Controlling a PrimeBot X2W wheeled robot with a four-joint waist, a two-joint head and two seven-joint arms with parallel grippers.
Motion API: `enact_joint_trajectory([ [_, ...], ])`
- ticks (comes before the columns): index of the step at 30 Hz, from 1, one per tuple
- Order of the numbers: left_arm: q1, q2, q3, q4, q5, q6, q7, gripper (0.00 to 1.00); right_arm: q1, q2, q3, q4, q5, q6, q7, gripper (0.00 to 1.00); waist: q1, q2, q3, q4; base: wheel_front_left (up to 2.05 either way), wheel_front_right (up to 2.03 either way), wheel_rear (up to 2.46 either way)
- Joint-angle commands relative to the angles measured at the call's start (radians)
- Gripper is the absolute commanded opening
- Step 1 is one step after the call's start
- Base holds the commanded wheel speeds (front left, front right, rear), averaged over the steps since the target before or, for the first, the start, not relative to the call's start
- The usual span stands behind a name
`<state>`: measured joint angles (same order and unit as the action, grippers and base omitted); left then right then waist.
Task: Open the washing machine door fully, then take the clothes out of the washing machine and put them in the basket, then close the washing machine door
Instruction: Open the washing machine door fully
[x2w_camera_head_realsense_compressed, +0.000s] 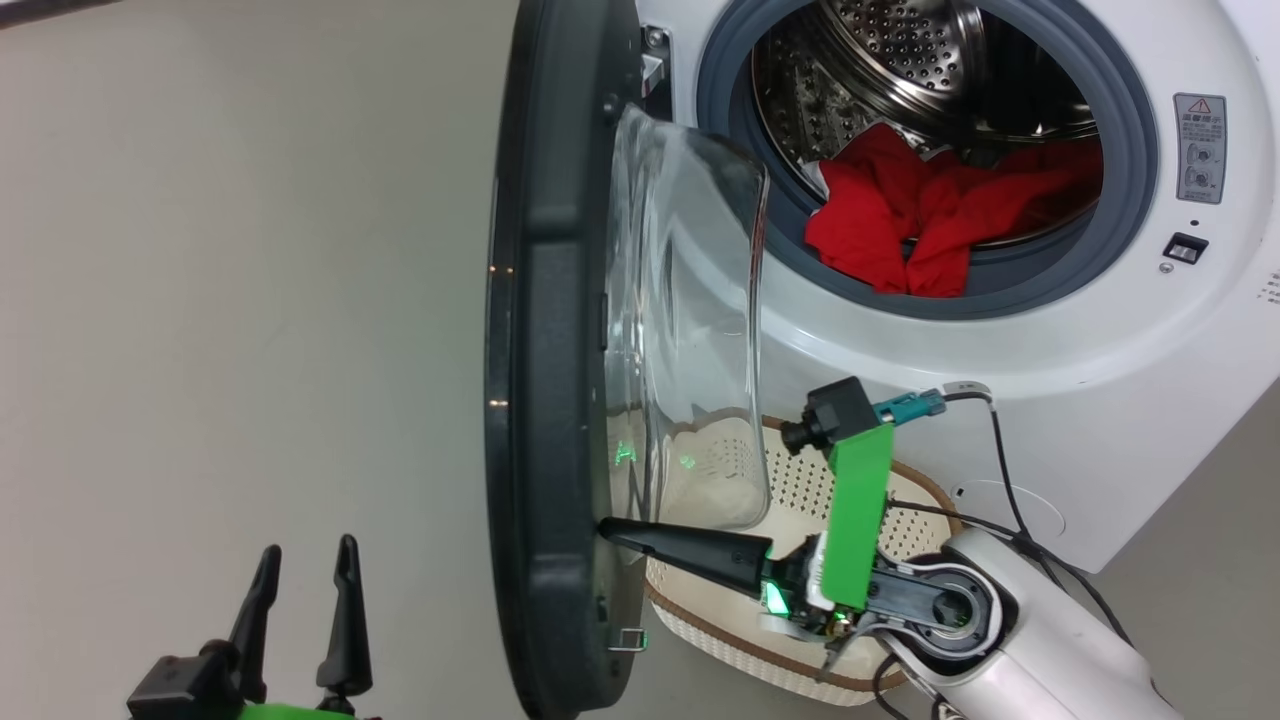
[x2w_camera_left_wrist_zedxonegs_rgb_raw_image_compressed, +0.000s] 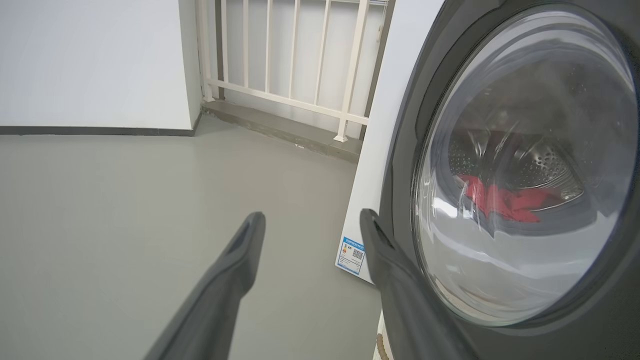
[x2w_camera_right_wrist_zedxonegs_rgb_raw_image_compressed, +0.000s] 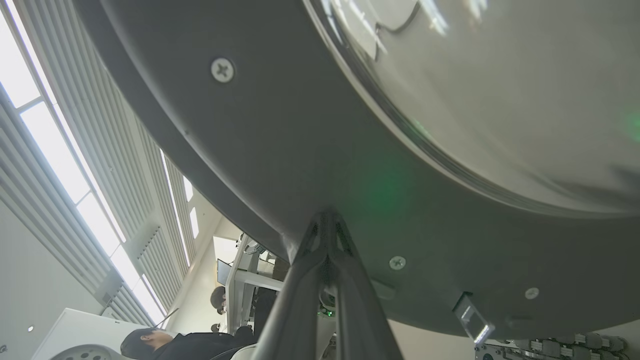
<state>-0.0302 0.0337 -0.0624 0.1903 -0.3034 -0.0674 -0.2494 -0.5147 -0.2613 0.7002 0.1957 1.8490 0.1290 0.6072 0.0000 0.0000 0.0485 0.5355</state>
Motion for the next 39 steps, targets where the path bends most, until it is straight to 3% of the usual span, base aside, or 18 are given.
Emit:
enact_joint_trajectory([
  [1, -0.008, 0.017, 0.035, -0.030, 0.000, 0.000, -0.012, 1.00, -0.031, 0.034, 0.008, -0.012, -0.017, 0.002, 0.006, 0.00, 0.0000, 0.0000, 0.001, 0.001, 0.00, 0.00, 0.00],
  [13, 0.006, 0.017, 0.044, -0.058, -0.006, 0.013, -0.012, 1.00, -0.057, 0.117, -0.020, 0.059, -0.083, 0.002, 0.038, 0.00, 0.0000, 0.0000, 0.012, 0.004, 0.00, 0.00, 0.00],
  [27, 0.003, 0.017, 0.037, -0.047, 0.009, 0.010, -0.012, 1.00, -0.006, 0.123, -0.091, 0.031, -0.117, 0.002, 0.045, 0.00, 0.0000, 0.0000, -0.008, -0.003, 0.00, 0.00, 0.00],
  [28, 0.004, 0.017, 0.038, -0.046, 0.011, 0.009, -0.012, 1.00, 0.002, 0.120, -0.100, 0.023, -0.122, 0.002, 0.039, 0.07, 0.0000, 0.0000, -0.010, -0.004, 0.00, 0.00, 0.00],
  [30, 0.007, 0.017, 0.041, -0.045, 0.015, 0.006, -0.012, 1.00, 0.017, 0.115, -0.115, 0.008, -0.133, 0.002, 0.028, 0.43, 0.0000, 0.0000, -0.017, -0.005, 0.00, 0.00, 0.00],
  [31, 0.008, 0.017, 0.041, -0.043, 0.017, 0.005, -0.012, 1.00, 0.025, 0.111, -0.121, -0.001, -0.138, 0.002, 0.024, 0.50, 0.0000, 0.0000, -0.020, -0.006, 0.00, 0.00, 0.00],
  [32, 0.009, 0.017, 0.042, -0.042, 0.019, 0.004, -0.012, 1.00, 0.034, 0.108, -0.127, -0.011, -0.144, 0.002, 0.020, 0.69, 0.0000, 0.0000, -0.024, -0.007, 0.00, 0.00, 0.00],
  [34, 0.009, 0.017, 0.041, -0.038, 0.022, 0.001, -0.012, 1.00, 0.052, 0.098, -0.138, -0.031, -0.155, 0.002, 0.012, 0.97, 0.0000, 0.0000, -0.031, -0.009, 0.00, 0.00, 0.00],
  [39, 0.014, 0.017, 0.042, -0.024, 0.035, -0.009, -0.012, 1.00, 0.097, 0.064, -0.173, -0.085, -0.210, 0.002, -0.035, 1.00, 0.0000, 0.0000, -0.054, -0.018, 0.00, 0.00, 0.00],
])
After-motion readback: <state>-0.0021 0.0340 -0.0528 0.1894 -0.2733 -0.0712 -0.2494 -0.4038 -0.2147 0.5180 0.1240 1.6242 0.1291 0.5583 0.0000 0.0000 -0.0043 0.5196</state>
